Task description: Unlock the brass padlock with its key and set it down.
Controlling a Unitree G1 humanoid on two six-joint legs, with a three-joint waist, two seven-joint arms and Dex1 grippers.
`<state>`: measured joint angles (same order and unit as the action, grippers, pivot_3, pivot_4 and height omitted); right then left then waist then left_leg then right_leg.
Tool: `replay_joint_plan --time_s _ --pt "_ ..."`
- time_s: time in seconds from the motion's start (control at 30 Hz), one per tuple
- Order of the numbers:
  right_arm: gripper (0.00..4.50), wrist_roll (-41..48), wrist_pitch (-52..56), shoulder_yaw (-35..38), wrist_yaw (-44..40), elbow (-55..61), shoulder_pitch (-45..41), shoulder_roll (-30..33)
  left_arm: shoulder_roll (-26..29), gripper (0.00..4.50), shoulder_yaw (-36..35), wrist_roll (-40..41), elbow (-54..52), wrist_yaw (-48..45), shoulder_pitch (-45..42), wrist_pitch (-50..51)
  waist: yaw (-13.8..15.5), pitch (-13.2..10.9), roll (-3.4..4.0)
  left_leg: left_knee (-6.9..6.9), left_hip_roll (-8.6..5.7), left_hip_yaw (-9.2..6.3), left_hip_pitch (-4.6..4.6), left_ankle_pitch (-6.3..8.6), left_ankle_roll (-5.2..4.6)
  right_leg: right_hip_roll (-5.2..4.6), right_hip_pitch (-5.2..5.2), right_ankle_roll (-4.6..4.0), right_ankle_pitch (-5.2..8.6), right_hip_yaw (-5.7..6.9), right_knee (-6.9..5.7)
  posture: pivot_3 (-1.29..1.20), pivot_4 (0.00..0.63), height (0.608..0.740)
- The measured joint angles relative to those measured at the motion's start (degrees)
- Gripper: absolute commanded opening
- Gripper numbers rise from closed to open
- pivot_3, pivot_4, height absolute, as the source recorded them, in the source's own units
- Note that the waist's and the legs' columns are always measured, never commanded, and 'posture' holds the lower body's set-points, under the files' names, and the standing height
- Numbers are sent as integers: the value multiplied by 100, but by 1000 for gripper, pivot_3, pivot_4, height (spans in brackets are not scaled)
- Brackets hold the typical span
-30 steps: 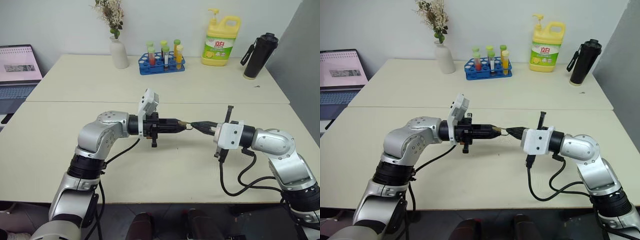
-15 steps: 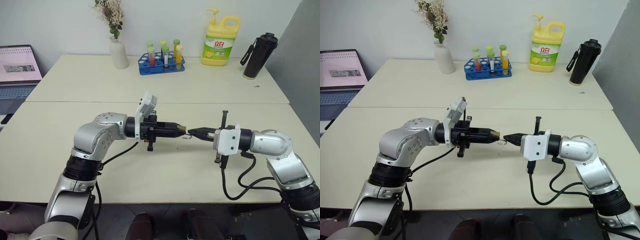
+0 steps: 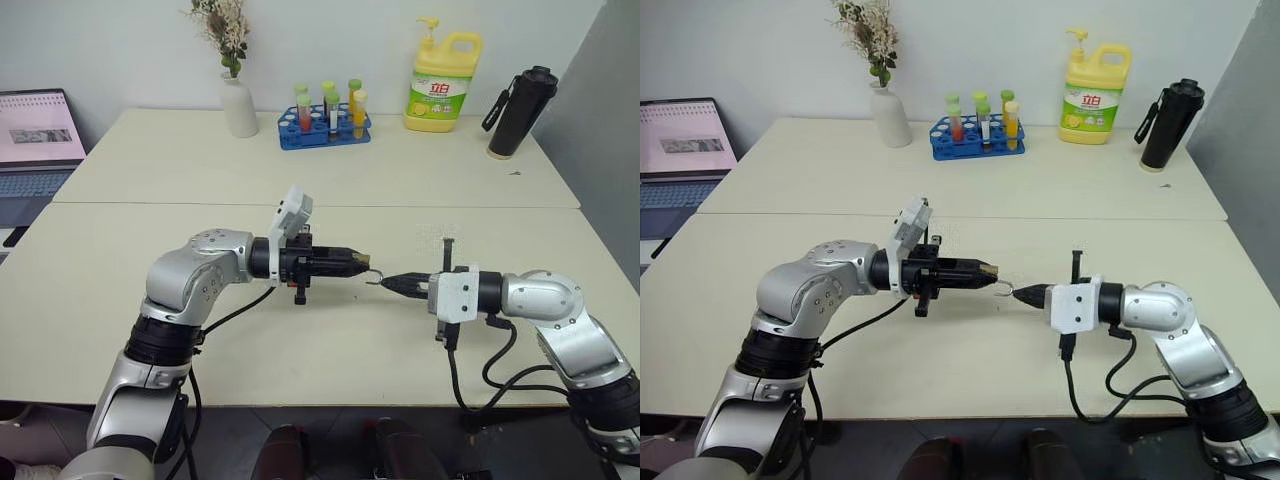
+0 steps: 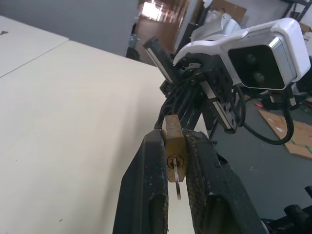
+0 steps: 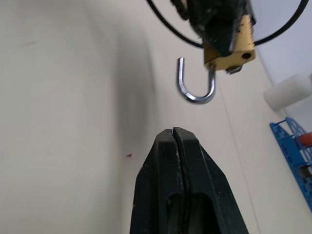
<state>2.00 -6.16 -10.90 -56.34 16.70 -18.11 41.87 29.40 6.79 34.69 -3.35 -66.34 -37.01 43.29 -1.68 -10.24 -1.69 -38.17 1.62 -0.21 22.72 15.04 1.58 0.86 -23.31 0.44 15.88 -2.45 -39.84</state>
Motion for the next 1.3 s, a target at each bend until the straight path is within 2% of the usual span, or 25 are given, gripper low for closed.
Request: replay_joint_plan --time_s 0.1,0.23,0.33,0.43,0.6,0.87,0.9,1.07,1.27,1.3 --pt "541 48 160 68 3 -1 198 87 -34 187 8 -209 71 228 173 -140 -2 0 0 1 1 0 -1 0 0 0 0 -1 0 -1 0 0 150 740" --pt "1958 259 556 113 17 195 377 99 -115 187 142 -525 198 441 550 -426 -9 0 0 2 3 -1 -3 0 0 0 0 -1 0 -1 -1 0 150 740" --pt "3033 177 873 97 185 455 429 47 -462 187 229 -902 592 792 858 -879 4 1 1 0 1 -1 -3 0 0 -1 3 0 0 0 -1 0 150 740" --pt "4096 77 1392 43 382 621 453 -11 -656 187 253 -1000 838 975 1042 -907 4 0 0 -1 2 -5 0 0 0 -1 2 1 0 2 -1 0 150 740" --pt "4109 -82 1942 -125 416 817 457 -10 -879 187 178 -981 943 1131 1026 -860 5 1 0 0 0 -4 -2 0 0 -1 2 6 3 2 -1 0 150 740" --pt "4109 -179 2120 -163 421 832 459 -2 -934 187 176 -992 1272 1154 943 -846 4 1 0 0 -1 -4 -2 0 0 0 2 14 8 3 -1 0 150 740" --pt "4109 -181 2120 -163 421 832 458 -1 -935 904 177 -1000 1332 1149 917 -843 4 1 0 0 -1 -4 -2 0 0 0 2 14 8 3 -1 0 150 740" --pt "4109 -190 2154 -163 417 832 458 10 -941 2402 270 -1319 1797 1062 660 -1200 4 1 0 0 -2 -4 -1 0 0 0 2 15 8 4 0 0 150 740" --pt "4109 -188 2206 -151 415 859 515 67 -772 4187 271 -1818 2222 1025 429 -2197 3 1 0 2 -1 -5 -1 0 0 0 2 13 8 4 0 0 150 740" --pt "4109 -188 2229 -150 416 877 534 68 -739 4187 229 -1823 2203 990 403 -2279 4 1 0 2 -1 -5 0 0 0 0 2 13 7 4 1 0 150 740"
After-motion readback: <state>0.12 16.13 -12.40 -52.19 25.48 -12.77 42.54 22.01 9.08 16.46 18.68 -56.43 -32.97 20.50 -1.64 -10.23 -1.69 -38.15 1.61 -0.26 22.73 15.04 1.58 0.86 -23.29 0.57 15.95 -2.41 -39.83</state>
